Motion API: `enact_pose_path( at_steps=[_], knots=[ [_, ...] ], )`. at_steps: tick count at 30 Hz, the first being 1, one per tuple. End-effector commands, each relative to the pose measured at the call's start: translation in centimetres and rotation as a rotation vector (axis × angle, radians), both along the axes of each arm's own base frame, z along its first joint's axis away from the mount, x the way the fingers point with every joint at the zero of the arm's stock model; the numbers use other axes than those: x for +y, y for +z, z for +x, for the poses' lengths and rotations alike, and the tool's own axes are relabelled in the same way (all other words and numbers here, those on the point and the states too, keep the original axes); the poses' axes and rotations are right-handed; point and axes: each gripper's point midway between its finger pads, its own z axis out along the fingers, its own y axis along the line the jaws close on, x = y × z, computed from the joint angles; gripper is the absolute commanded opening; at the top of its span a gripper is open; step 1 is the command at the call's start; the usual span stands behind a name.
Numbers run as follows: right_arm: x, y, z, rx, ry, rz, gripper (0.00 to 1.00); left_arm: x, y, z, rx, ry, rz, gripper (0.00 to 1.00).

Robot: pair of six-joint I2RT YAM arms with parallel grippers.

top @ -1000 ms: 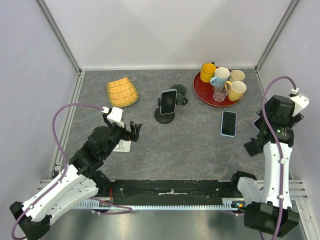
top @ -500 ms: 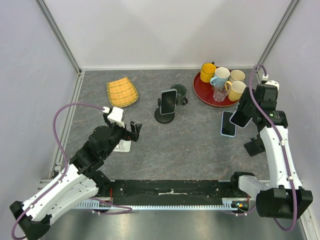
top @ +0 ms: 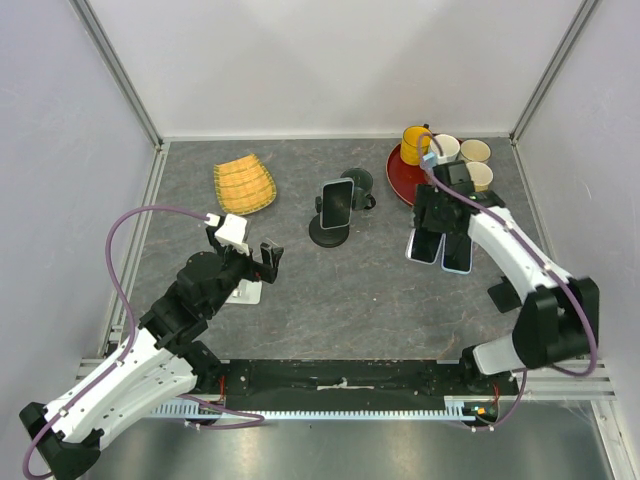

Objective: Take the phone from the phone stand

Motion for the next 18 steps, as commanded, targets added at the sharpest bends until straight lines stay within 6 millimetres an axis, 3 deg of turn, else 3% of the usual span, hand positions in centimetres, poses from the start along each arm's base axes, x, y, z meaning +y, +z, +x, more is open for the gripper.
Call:
enact_pose_path(
  at_steps=[1, 10, 18],
  knots=[
    [2.0, 0.8, 3.7, -0.063, 0.008, 0.036, 0.32, 0.3, 1.4, 0.3, -0.057, 0.012, 0.01, 0.97],
    [2.0, -6.5, 5.3, 0.102, 0.048, -0.049, 0.32, 0.7, 1.2, 0.5, -0.057, 0.03, 0.026, 0.97],
    [0.2, -9.8, 5.4, 0.192, 0.038, -0.133, 0.32, 1.2, 1.1, 0.8, -0.057, 0.058, 0.045, 0.97]
  ],
)
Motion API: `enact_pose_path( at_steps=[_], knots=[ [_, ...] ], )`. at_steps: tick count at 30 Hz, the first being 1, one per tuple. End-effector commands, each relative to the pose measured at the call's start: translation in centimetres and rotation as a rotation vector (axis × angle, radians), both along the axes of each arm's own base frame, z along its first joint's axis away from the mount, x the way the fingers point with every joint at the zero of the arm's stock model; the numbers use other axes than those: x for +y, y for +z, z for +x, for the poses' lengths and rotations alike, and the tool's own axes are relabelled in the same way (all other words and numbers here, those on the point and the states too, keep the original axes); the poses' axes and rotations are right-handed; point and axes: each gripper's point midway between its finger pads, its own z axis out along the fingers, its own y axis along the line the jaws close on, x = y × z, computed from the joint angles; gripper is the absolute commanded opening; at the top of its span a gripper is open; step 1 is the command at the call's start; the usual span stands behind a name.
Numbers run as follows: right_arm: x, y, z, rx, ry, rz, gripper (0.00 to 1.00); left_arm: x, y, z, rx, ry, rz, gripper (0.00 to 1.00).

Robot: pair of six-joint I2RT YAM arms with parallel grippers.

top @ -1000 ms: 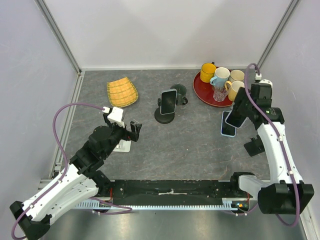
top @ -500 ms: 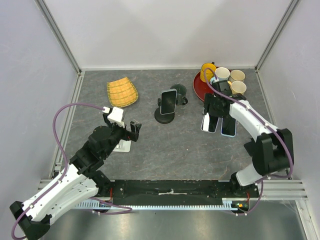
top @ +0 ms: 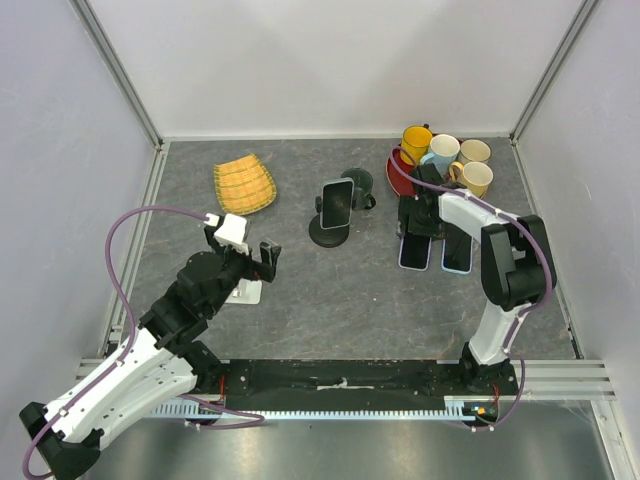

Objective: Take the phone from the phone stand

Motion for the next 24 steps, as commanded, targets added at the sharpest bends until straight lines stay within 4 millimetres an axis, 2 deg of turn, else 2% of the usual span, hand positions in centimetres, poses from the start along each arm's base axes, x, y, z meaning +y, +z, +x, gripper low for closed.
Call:
enact_pose_path(
  at_steps=[1, 6, 12, 19, 24],
  knots=[
    [-1.5, 0.5, 1.9, -0.037, -0.005, -0.063, 0.32, 0.9, 1.1, 0.6, -0.048, 0.04, 0.03, 0.97],
    [-3.4, -1.2, 1.0, 0.022, -0.026, -0.09, 0.35, 1.4, 0.8, 0.9, -0.046, 0.069, 0.046, 0.97],
    [-4.0, -2.6, 0.0, 0.079, -0.012, -0.101, 0.4, 1.6, 0.5, 1.2, -0.035, 0.08, 0.058, 0.97],
    [-4.5, -3.4, -0.3, 0.108, -0.012, -0.097, 0.54, 1.6, 0.2, 1.4, -0.026, 0.084, 0.068, 0.97],
    [-5.1, -3.2, -1.3, 0.119, -0.013, -0.123, 0.58, 1.7, 0.1, 1.5, -0.022, 0.09, 0.074, 0.97]
  ],
)
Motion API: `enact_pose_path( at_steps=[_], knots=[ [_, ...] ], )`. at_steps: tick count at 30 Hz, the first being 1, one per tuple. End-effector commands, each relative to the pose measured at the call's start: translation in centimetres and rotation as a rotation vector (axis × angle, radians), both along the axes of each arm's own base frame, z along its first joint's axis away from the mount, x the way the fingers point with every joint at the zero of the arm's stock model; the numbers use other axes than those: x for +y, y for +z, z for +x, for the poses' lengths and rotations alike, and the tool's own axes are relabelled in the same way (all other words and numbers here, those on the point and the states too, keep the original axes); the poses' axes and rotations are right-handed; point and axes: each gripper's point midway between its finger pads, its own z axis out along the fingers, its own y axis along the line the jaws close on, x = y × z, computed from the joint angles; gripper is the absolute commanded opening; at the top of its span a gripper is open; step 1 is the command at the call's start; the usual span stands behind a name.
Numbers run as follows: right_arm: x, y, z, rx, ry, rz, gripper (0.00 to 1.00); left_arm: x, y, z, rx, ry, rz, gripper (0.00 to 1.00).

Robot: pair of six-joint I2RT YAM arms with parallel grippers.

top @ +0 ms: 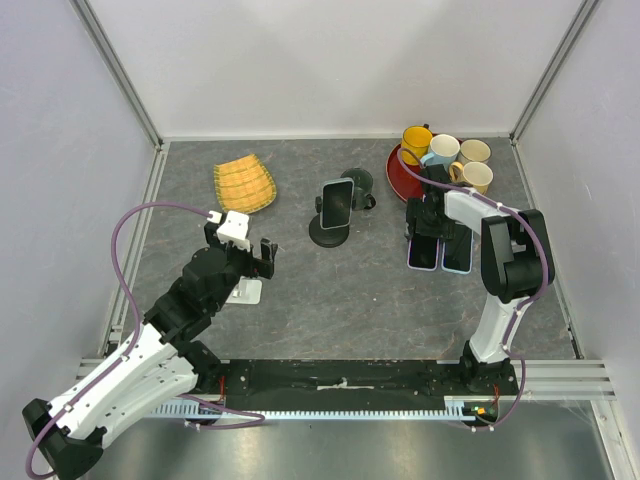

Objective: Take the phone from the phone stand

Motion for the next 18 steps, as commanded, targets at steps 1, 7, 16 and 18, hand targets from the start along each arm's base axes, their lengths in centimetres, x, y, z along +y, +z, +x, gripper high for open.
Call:
enact_pose_path(
  at_steps=[1, 7, 16, 18],
  knots=[
    [-2.6, -1.1, -1.9, 0.066, 0.002, -0.109, 0.61, 0.6, 1.1, 0.5, -0.04, 0.026, 0.02, 0.97],
    [-3.1, -1.3, -2.0, 0.052, -0.015, -0.136, 0.71, 0.4, 0.9, 0.6, -0.03, 0.012, 0.017, 0.97],
    [-3.6, -2.0, -1.6, 0.05, -0.03, -0.163, 0.82, 0.7, 1.2, 0.6, -0.037, 0.022, 0.012, 0.97],
    [-3.7, -2.3, -1.8, 0.057, -0.03, -0.168, 0.82, 0.7, 1.3, 0.6, -0.042, 0.025, 0.008, 0.97]
  ],
)
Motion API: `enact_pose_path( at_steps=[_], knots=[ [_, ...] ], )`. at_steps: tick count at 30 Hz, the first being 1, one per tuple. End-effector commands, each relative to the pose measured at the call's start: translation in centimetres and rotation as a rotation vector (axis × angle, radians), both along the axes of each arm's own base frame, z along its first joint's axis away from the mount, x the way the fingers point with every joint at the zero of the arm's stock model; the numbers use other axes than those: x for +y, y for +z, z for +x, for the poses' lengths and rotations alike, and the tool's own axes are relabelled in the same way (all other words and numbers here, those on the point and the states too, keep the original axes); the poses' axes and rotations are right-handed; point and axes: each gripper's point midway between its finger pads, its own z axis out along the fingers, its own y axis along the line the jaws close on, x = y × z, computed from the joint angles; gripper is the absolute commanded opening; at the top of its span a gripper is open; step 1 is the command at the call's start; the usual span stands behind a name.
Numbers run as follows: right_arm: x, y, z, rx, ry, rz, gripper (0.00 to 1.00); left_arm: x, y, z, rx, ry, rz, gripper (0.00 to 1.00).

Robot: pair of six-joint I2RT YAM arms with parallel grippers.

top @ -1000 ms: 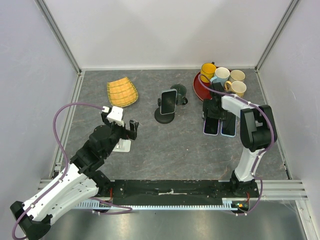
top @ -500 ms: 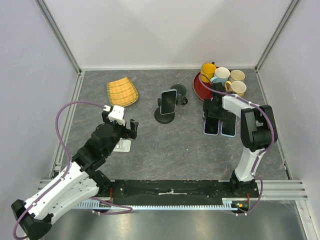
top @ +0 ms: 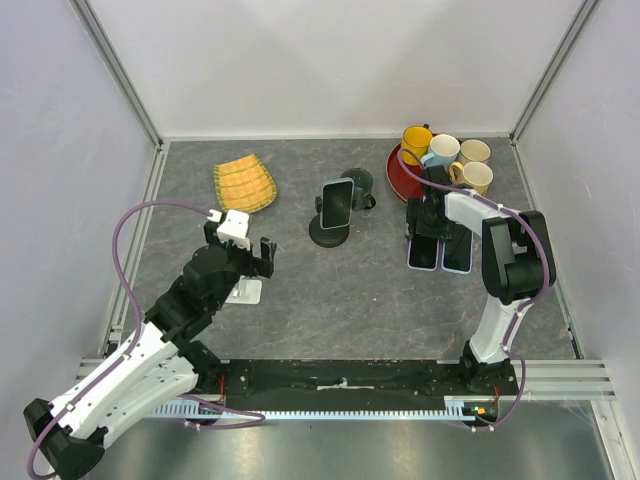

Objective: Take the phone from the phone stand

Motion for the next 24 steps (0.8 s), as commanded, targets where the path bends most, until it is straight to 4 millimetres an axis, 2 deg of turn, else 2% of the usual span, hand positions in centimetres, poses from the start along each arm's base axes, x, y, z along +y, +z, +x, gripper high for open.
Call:
enact_pose_path(
  at_steps=[1, 6, 14, 19, 24],
  knots=[
    [-3.6, -2.1, -1.7, 0.073, -0.028, -0.165, 0.82, 0.5, 1.6, 0.3, -0.052, 0.012, 0.002, 0.97],
    [-3.7, -1.9, -1.8, 0.068, -0.031, -0.173, 0.89, 0.4, 1.6, 0.3, -0.05, 0.008, -0.001, 0.97],
    [-4.2, -1.6, -1.7, 0.065, -0.038, -0.199, 0.92, 0.5, 1.6, 0.4, -0.048, 0.011, -0.002, 0.97],
    [-4.7, -1.3, -1.5, 0.06, -0.034, -0.231, 0.91, 0.6, 1.7, 0.3, -0.053, 0.013, -0.006, 0.97],
    [-5.3, -1.0, -1.0, 0.056, -0.01, -0.269, 0.85, 0.5, 1.7, 0.3, -0.053, 0.011, -0.006, 0.96]
  ],
)
